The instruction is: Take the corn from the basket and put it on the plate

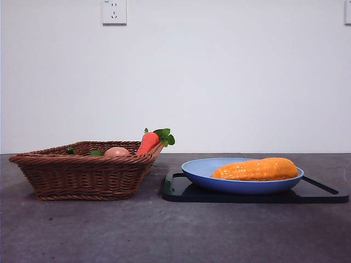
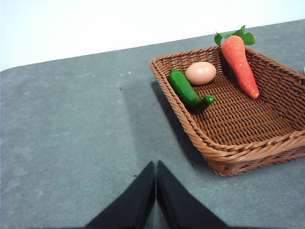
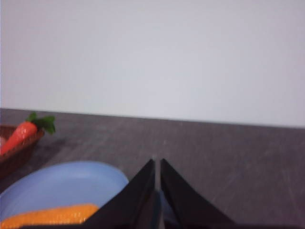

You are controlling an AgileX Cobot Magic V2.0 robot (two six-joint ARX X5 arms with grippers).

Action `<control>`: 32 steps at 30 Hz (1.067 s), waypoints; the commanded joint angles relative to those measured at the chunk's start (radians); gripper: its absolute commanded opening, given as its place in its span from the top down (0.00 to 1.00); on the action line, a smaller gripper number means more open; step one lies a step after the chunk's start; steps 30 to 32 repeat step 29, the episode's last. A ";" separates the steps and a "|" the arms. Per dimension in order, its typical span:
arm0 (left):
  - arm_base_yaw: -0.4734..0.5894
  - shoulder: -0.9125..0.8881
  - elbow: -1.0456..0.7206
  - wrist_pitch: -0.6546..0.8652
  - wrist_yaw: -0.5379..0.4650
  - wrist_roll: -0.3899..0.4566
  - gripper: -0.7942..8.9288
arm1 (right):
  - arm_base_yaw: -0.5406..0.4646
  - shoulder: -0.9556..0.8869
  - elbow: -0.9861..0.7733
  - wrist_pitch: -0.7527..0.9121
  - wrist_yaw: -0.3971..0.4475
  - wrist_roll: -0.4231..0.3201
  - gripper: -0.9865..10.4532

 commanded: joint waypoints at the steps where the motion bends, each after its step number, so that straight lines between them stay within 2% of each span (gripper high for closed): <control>1: 0.002 -0.002 -0.023 -0.017 0.000 -0.005 0.91 | -0.001 0.000 -0.022 0.012 0.002 0.047 0.91; 11: 0.002 -0.002 -0.023 -0.017 0.000 -0.005 0.91 | -0.001 0.000 -0.029 -0.124 0.000 0.054 0.91; 32: 0.002 -0.002 -0.023 -0.017 0.000 -0.005 0.91 | -0.001 0.000 -0.029 -0.111 0.001 0.053 0.91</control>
